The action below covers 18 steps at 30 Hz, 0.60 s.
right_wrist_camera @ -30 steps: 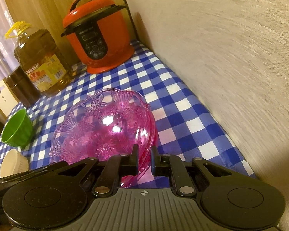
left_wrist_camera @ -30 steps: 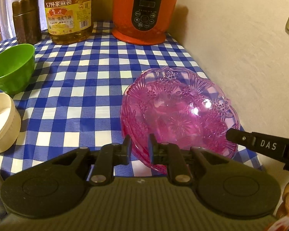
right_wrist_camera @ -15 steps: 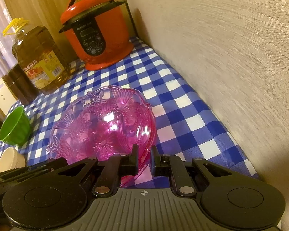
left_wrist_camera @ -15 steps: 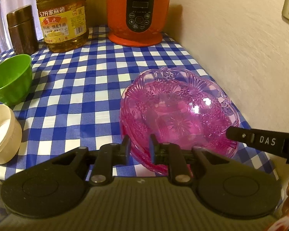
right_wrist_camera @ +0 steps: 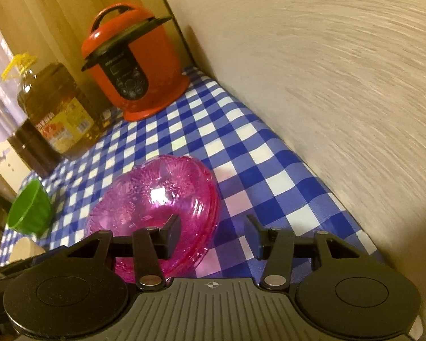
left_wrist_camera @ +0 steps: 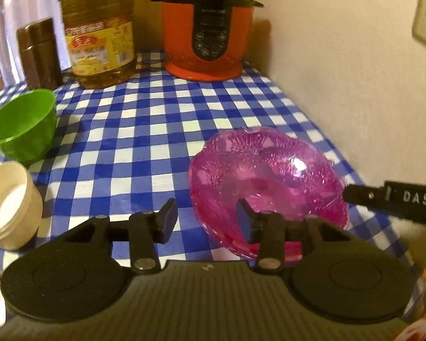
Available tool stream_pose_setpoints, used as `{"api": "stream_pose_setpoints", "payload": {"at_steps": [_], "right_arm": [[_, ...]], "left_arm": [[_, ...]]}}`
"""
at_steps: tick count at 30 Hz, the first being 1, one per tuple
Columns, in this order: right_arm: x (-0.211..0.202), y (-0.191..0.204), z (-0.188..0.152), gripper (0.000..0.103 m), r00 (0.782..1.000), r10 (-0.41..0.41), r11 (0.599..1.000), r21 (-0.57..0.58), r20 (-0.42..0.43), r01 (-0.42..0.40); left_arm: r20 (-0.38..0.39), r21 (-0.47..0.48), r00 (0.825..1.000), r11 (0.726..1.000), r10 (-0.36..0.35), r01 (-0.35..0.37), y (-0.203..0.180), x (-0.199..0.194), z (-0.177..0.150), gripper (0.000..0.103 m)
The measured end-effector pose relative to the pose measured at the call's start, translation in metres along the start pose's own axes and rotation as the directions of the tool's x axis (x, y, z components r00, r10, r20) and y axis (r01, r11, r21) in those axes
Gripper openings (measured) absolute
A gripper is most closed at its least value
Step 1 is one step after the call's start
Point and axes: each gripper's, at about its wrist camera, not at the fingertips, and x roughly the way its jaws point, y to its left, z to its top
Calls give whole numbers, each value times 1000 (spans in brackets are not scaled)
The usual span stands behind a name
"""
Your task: Organize plates and bowls
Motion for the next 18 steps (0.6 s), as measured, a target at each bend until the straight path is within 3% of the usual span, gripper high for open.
{"api": "stream_pose_setpoints", "payload": {"at_steps": [4,6,8,9,18], "right_arm": [[-9,-1,-5,49,1000,24,999,33,11,-24],[-11,1,-9,44,999,33,999,31,11,-33],[-11,4,-13,19,999,44,999,26,6,-45],[-9,5,-15,16,999,45,999,24,-2,-45],[-2,4,-16,14,998,56,998,34,-20,-55]], "left_arm": [[5,-58,1000,998,-23,23,10,-3,-3,23],[4,-57,1000,998,-29,29,11,-3,-4,19],[-3,-56,999,998,-41,41,11,1,-6,13],[-9,-55,999,998,-45,44,10,3,-7,13],[-5,-72,999,997,-41,41,11,3,-10,13]]}}
